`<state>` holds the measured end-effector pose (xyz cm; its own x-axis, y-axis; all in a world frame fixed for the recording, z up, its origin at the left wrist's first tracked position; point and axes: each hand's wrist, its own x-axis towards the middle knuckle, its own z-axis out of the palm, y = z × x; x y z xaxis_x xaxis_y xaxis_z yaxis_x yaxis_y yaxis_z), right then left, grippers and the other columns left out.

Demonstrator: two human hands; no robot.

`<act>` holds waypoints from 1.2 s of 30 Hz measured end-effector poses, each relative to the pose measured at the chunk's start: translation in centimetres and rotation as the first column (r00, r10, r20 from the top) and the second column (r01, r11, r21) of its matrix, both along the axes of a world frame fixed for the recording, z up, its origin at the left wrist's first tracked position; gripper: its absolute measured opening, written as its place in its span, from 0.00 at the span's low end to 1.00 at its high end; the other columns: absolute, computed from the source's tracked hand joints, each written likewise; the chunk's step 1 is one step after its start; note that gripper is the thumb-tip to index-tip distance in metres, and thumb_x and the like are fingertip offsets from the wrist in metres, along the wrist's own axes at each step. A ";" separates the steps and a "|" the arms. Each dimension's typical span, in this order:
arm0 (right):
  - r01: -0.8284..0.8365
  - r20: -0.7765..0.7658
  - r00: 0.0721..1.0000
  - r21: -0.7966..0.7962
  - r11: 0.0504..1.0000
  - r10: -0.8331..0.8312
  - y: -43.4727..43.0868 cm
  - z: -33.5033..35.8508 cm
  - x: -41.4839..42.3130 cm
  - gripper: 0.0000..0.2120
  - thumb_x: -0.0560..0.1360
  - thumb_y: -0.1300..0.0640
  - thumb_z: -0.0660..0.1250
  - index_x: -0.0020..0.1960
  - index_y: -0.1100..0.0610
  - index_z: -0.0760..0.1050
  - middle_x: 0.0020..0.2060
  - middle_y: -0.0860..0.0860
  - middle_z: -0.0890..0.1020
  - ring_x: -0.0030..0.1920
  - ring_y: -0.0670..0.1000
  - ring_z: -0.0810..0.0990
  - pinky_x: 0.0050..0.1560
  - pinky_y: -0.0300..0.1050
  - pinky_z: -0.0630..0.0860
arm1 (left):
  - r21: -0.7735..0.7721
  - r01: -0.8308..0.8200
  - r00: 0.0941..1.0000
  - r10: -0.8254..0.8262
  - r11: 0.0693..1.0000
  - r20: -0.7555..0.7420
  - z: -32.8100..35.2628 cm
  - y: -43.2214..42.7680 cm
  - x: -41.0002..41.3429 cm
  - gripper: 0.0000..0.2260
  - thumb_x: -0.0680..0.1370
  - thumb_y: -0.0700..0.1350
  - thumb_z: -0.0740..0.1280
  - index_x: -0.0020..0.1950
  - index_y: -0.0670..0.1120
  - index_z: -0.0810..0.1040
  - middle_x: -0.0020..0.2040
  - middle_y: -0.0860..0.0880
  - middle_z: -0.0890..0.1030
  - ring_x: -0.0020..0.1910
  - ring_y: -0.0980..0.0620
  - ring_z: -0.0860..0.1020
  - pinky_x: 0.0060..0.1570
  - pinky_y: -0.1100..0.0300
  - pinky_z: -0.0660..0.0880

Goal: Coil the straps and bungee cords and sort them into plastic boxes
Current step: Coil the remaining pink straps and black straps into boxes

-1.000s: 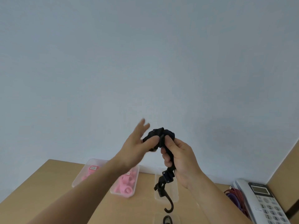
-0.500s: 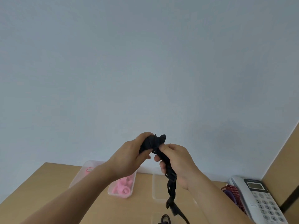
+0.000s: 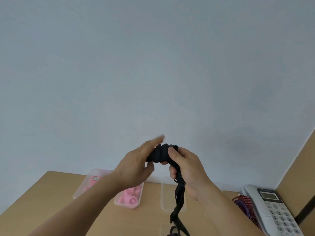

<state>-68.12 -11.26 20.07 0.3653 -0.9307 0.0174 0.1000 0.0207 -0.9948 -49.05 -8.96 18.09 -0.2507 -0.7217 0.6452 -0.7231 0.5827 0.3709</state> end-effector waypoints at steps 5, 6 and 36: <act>-0.056 0.036 0.998 -0.098 0.994 0.060 -0.1 -0.1 -0.1 0.07 0.78 0.52 0.67 0.51 0.51 0.82 0.29 0.54 0.76 0.30 0.51 0.72 0.34 0.41 0.72 | 0.563 0.512 0.703 0.059 0.649 -0.708 2.4 0.6 0.3 0.35 0.72 0.54 0.71 0.76 0.52 0.61 0.62 0.46 0.81 0.54 0.39 0.83 0.44 0.52 0.80; -0.075 0.045 0.996 -0.100 0.992 0.080 -0.1 -0.1 -0.1 0.07 0.77 0.51 0.68 0.52 0.50 0.82 0.30 0.55 0.76 0.30 0.51 0.73 0.34 0.41 0.73 | 0.561 0.525 0.691 0.064 0.640 -0.720 2.7 0.6 0.2 0.34 0.72 0.53 0.72 0.75 0.50 0.64 0.61 0.44 0.82 0.52 0.37 0.83 0.42 0.52 0.80; -0.020 0.022 1.000 0.045 0.999 0.019 -1.0 0.1 0.4 0.23 0.80 0.41 0.61 0.43 0.60 0.80 0.33 0.55 0.80 0.26 0.49 0.66 0.27 0.41 0.63 | -0.333 0.120 0.975 -0.049 0.935 0.215 -0.9 -1.4 -1.0 0.27 0.71 0.27 0.61 0.67 0.45 0.69 0.72 0.46 0.69 0.64 0.44 0.74 0.58 0.60 0.74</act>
